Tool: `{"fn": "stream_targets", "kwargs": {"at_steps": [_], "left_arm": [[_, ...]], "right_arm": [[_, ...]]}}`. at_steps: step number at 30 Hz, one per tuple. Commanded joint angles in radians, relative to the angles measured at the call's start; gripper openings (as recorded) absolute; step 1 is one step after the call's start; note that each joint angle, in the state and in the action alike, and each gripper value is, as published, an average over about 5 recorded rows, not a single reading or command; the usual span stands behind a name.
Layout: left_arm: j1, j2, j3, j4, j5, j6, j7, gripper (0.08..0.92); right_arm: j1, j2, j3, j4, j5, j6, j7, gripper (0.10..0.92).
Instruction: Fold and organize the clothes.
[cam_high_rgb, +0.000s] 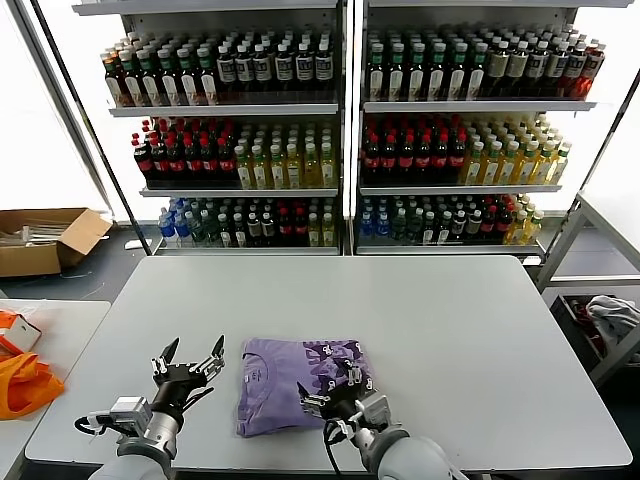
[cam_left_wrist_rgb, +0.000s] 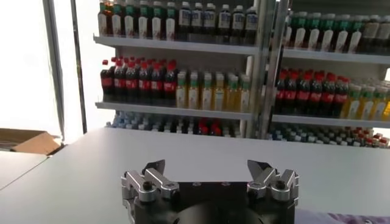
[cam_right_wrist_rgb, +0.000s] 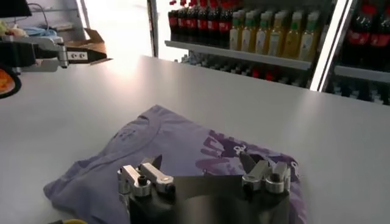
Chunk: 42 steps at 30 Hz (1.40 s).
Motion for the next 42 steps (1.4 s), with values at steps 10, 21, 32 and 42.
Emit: {"fn": "stream_targets", "kwargs": {"at_steps": [10,21,32,42], "left_arm": [[-0.009,-0.009,0.000,0.026,0.004,0.005,0.002,0.823],[-0.006,-0.006,0.003,0.025,0.004,0.006,0.006,0.823],[0.003,-0.017,0.009,0.016,0.012,0.003,0.008,0.823],[0.010,-0.019,0.013,0.008,0.016,0.001,0.010,0.823]], "right_arm": [[0.134,0.016,-0.158,-0.133,-0.029,0.002,-0.049,0.823],[0.088,0.037,-0.108,-0.131,-0.035,0.003,-0.053,0.823],[0.075,0.074,-0.010,-0.006,-0.136,0.005,-0.044,0.823],[-0.059,0.089,0.086,-0.045,-0.111,0.009,0.036,0.823]]}}
